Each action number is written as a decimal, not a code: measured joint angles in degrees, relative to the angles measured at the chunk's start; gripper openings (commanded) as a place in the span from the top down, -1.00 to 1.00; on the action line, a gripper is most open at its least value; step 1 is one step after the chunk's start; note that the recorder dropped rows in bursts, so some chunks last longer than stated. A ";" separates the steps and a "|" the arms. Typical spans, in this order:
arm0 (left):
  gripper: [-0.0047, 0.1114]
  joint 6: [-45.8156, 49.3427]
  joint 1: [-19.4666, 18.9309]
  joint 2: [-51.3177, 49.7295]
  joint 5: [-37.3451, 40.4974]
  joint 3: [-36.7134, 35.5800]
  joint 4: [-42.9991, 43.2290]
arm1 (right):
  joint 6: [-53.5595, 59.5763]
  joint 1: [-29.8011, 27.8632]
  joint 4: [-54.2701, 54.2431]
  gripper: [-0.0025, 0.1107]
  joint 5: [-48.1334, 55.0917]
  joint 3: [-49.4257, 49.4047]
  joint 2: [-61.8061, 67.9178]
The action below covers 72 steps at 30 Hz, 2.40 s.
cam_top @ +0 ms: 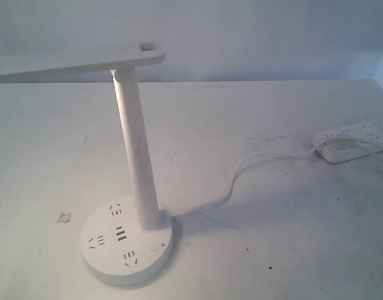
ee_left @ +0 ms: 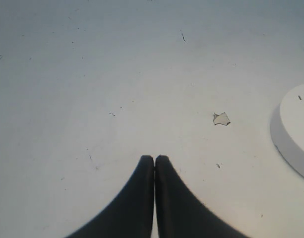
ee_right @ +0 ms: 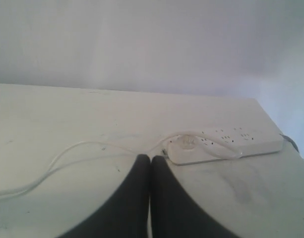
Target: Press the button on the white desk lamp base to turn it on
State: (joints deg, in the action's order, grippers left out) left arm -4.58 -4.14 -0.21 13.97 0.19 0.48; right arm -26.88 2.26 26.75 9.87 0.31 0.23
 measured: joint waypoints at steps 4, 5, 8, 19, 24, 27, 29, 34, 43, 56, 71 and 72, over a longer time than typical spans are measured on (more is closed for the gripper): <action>0.92 0.00 0.00 0.00 0.00 0.00 0.00 | 11.66 0.00 -11.57 0.96 0.52 0.00 0.00; 0.92 0.00 0.00 0.00 0.00 0.00 0.00 | 14.25 0.00 -14.28 0.96 0.84 0.00 0.00; 0.92 0.00 0.00 0.00 0.00 0.00 0.00 | 21.21 0.00 -21.21 0.96 3.97 0.00 0.00; 0.92 0.00 0.00 0.00 0.00 0.00 0.00 | 26.23 0.00 -26.75 0.96 9.30 0.00 0.00; 0.92 0.00 0.00 0.00 0.00 0.00 0.00 | 26.21 0.00 -29.52 0.96 9.87 0.00 0.00; 0.92 0.00 0.00 0.00 0.00 0.00 0.00 | 25.77 0.00 -29.63 0.96 10.38 0.00 0.00; 0.92 0.00 0.00 0.00 0.00 0.00 0.00 | 25.66 -0.34 -29.63 0.96 10.51 0.00 0.00; 0.92 0.00 0.00 0.00 0.00 0.00 0.00 | 25.66 -7.90 -29.28 0.96 10.62 0.00 0.00; 0.92 0.00 0.00 0.00 0.00 0.00 0.00 | 25.66 -9.01 -29.28 0.96 10.95 0.00 0.00; 0.92 0.00 0.00 0.00 0.00 0.00 0.00 | 25.66 -9.01 -29.28 0.96 10.95 0.00 0.00; 0.92 0.00 0.00 0.00 0.00 0.00 0.00 | 25.66 -9.01 -29.28 0.96 10.95 0.00 0.00; 0.92 0.00 0.00 0.00 0.00 0.00 0.00 | 25.66 -9.01 -29.28 0.96 10.95 0.00 0.00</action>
State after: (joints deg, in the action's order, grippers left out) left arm -4.58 -4.14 -0.21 13.97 0.19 0.48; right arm -1.22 -6.75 -2.52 20.82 0.31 0.23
